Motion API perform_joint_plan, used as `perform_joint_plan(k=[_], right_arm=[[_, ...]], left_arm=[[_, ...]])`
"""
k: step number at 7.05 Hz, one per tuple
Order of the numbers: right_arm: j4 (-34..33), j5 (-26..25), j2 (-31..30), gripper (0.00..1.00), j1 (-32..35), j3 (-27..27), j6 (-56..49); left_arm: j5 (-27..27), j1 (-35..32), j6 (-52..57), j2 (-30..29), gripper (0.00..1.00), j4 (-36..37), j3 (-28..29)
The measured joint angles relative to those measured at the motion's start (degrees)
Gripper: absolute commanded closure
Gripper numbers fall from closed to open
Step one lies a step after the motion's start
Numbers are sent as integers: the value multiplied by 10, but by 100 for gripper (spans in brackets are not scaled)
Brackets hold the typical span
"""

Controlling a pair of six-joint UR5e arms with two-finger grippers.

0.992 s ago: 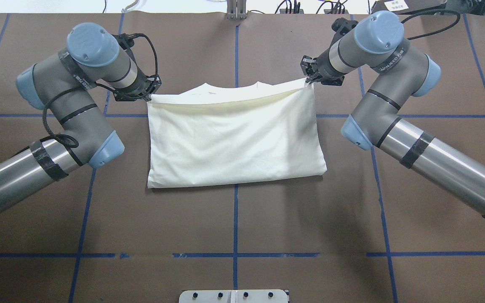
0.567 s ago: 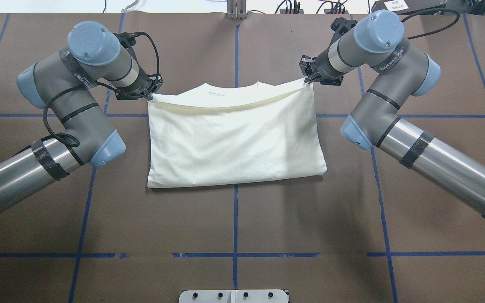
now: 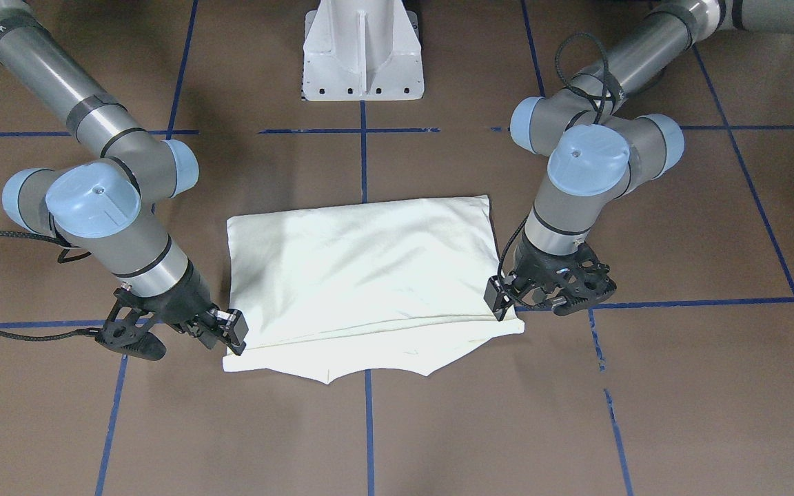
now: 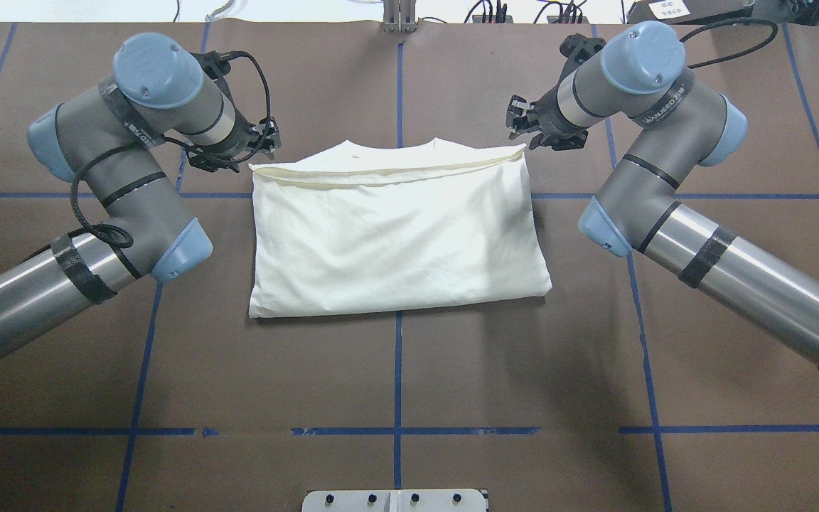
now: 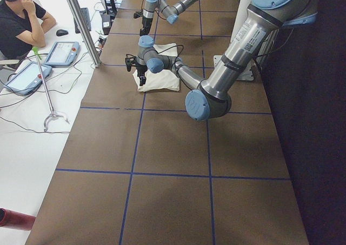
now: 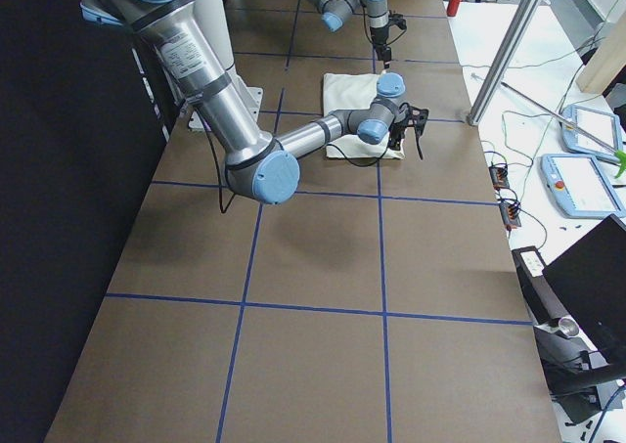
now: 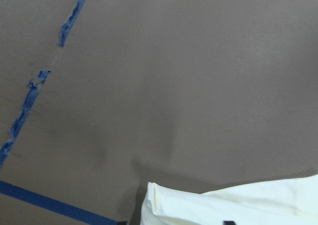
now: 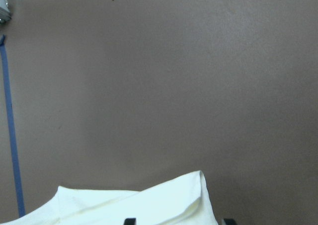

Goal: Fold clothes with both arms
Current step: 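Lay the hem down near the collar with both grippers and hold, then release the hem and move the right gripper to the shirt's side edge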

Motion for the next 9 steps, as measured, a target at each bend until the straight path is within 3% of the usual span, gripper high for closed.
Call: perform_joint_plan(k=[2, 4, 6, 7, 9], right_arm=[[-5, 3, -59, 0, -28, 80, 5], [-8, -39, -150, 0, -90, 182, 24], [-9, -72, -201, 0, -139, 229, 33], [-9, -76, -208, 12, -150, 233, 33], [-10, -78, -212, 74, -160, 234, 34]], left_arm=[[-2, -2, 3, 12, 0, 23, -49], [-4, -2, 1, 17, 0, 36, -71], [-4, -2, -1, 33, 0, 43, -99], [-4, -2, 0, 36, 0, 44, -104], [-4, -1, 1, 37, 0, 44, -107]])
